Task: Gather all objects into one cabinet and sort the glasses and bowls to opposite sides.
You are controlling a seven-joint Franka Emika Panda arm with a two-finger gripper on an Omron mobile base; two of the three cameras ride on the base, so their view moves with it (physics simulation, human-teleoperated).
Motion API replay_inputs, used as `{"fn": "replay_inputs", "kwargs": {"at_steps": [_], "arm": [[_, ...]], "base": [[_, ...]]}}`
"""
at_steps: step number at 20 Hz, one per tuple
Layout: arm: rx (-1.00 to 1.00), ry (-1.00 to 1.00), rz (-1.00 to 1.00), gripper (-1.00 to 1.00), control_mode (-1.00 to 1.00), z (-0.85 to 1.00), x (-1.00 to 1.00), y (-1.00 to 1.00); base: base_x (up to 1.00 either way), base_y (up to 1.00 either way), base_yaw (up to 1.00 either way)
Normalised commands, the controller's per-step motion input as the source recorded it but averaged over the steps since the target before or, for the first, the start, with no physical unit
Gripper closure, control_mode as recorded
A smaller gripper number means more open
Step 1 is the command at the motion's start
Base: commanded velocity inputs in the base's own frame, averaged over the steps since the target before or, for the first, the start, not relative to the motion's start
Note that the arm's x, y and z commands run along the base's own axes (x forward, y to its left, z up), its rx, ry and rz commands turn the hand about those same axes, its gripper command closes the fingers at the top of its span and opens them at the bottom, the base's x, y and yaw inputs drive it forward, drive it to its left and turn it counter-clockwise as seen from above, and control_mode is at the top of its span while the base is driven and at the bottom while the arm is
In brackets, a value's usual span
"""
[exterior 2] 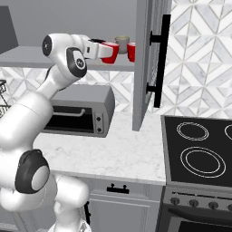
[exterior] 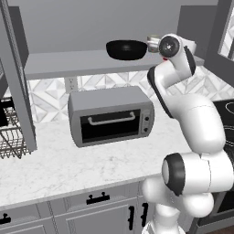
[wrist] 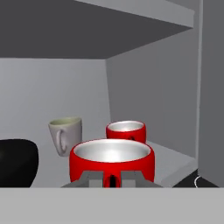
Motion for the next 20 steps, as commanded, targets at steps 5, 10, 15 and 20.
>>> {"fn": "replay_inputs", "kwargs": {"at_steps": [5, 10, 15, 20], "arm": [[0.00, 0.00, 0.00, 1.00, -1.00, 0.00, 0.18, -0.01], [0.00, 0.00, 0.00, 1.00, -1.00, 0.00, 0.18, -0.01], [-0.01, 0.00, 0.02, 1.00, -1.00, 0.00, 0.20, 0.00], [-0.03, 0.00, 0.03, 1.00, -1.00, 0.00, 0.29, 0.00]], "base": [[0.00, 0.00, 0.00], [0.00, 0.00, 0.00], [0.00, 0.00, 0.00], [0.00, 0.00, 0.00]]}}
